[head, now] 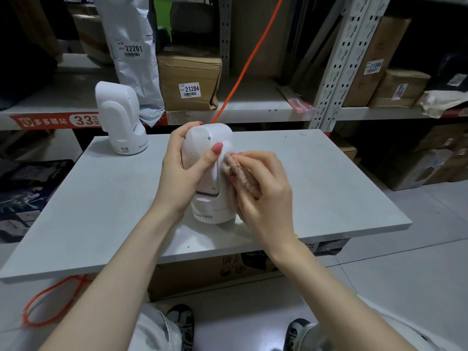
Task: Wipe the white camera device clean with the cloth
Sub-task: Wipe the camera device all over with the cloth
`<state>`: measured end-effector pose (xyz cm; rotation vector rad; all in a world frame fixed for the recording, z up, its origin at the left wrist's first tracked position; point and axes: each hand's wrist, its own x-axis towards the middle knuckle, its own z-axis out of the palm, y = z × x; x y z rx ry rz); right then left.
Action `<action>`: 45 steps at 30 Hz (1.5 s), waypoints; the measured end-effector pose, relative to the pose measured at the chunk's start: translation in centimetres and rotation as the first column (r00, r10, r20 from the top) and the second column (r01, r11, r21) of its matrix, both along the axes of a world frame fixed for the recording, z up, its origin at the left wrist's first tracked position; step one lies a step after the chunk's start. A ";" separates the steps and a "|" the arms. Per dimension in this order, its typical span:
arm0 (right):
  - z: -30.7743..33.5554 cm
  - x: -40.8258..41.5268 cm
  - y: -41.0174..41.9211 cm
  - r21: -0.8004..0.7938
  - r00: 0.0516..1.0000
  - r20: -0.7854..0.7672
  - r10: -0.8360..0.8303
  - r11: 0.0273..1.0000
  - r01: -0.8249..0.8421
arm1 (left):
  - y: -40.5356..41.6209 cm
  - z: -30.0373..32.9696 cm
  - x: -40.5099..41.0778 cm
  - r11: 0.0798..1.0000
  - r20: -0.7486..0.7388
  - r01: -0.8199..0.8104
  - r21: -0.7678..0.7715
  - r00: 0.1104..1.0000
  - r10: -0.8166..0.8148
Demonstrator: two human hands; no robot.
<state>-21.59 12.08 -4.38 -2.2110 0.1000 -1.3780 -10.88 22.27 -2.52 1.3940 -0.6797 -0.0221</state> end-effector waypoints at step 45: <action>-2.6 -1.2 -1.7 0.121 0.985 -0.171 0.032 0.993 -0.011 | 1.3 -2.2 -0.5 0.958 -0.294 0.071 0.277 0.956 0.014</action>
